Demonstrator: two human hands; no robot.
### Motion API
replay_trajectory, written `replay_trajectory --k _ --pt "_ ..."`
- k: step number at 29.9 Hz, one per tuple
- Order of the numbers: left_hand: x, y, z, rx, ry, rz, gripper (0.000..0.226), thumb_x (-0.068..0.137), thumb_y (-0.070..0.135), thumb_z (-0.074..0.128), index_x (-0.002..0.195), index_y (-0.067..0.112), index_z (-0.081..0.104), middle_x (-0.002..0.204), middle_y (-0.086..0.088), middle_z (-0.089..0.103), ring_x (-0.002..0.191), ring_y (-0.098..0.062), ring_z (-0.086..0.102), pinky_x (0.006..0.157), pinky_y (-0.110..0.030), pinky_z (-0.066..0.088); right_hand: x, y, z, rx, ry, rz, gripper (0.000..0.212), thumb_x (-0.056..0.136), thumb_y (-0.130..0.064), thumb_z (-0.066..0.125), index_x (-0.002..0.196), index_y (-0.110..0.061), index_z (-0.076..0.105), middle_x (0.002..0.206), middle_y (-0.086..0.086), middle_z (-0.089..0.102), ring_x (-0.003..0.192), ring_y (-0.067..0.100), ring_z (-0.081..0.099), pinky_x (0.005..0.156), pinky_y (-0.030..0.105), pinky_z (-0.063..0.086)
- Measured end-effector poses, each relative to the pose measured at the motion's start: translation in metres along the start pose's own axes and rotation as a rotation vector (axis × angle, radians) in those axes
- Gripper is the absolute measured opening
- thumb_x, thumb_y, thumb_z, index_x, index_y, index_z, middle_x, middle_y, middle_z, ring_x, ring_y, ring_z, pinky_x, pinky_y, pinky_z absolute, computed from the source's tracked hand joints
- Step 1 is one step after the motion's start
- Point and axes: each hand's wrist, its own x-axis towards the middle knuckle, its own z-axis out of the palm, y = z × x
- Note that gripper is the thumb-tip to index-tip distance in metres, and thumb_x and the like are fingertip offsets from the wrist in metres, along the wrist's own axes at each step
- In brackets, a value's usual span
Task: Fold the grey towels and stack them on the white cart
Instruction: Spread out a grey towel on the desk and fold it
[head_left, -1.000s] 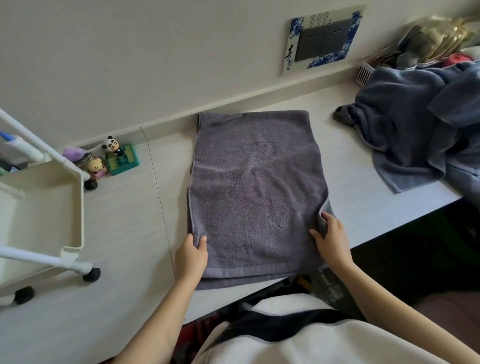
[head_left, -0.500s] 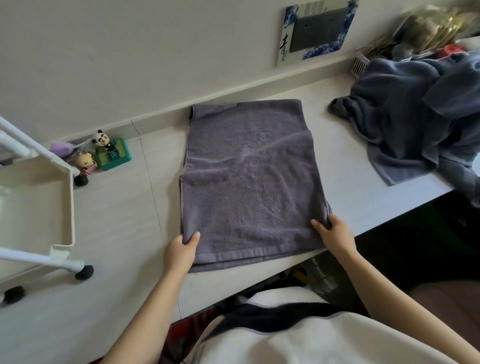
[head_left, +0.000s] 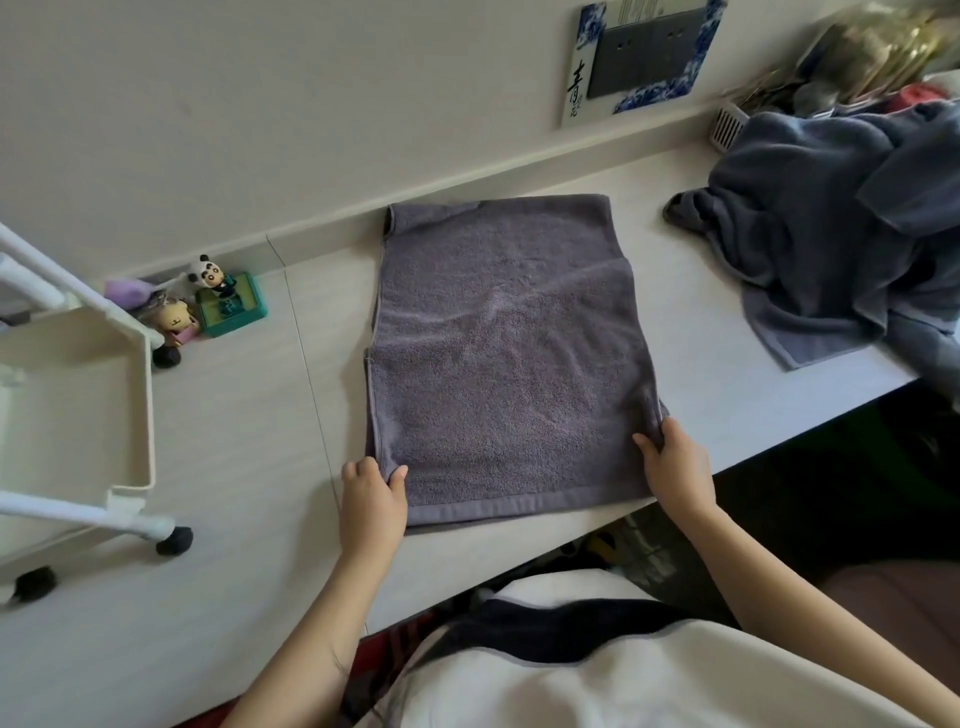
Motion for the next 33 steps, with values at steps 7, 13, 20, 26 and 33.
replay_trajectory --k 7,13,20,26,33 --pt "-0.004 0.002 -0.001 0.124 -0.023 -0.034 0.032 0.092 0.026 0.057 0.104 -0.003 0.048 0.107 -0.025 0.054 0.090 -0.043 0.058 0.062 -0.044 0.044 -0.003 -0.001 0.001 -0.323 0.024 0.108 0.026 0.097 -0.038 0.042 0.097 -0.012 0.043 0.101 0.017 0.064 0.092 0.037 0.060 0.068 0.034 0.035" --pt "0.006 0.009 0.009 0.239 0.129 0.298 0.057 0.078 0.025 0.064 0.131 0.007 0.051 0.126 -0.022 0.050 0.108 -0.042 0.053 0.089 -0.053 0.042 -0.007 -0.005 0.010 -0.410 0.160 -0.103 0.056 0.091 -0.034 0.051 0.141 -0.017 0.033 0.129 0.017 0.045 0.118 0.035 0.041 0.101 0.044 0.026" --pt "0.003 0.021 0.043 0.413 -0.121 0.603 0.064 0.088 0.051 0.034 0.142 0.019 0.041 0.150 -0.019 0.031 0.137 -0.041 0.030 0.110 -0.055 0.007 -0.013 -0.007 0.038 -0.620 0.015 -0.392 0.059 0.091 -0.055 0.025 0.144 -0.032 0.033 0.155 0.015 0.019 0.144 0.034 0.005 0.115 0.043 -0.013" --pt "0.003 0.024 0.047 0.469 -0.133 0.543 0.070 0.082 0.057 0.035 0.144 0.023 0.037 0.152 -0.018 0.029 0.139 -0.041 0.023 0.108 -0.062 0.004 -0.009 -0.003 0.045 -0.595 -0.041 -0.278 0.071 0.083 -0.061 0.000 0.150 -0.035 0.005 0.159 0.005 0.000 0.146 0.028 -0.007 0.114 0.044 -0.014" --pt "0.015 0.038 0.051 0.450 -0.130 0.647 0.069 0.085 0.057 0.036 0.146 0.026 0.034 0.154 -0.013 0.026 0.140 -0.038 0.023 0.111 -0.061 0.007 -0.002 -0.022 0.057 -0.581 -0.096 -0.508 0.060 0.094 -0.060 0.012 0.146 -0.034 0.028 0.154 0.003 0.027 0.143 0.027 0.020 0.115 0.045 0.005"
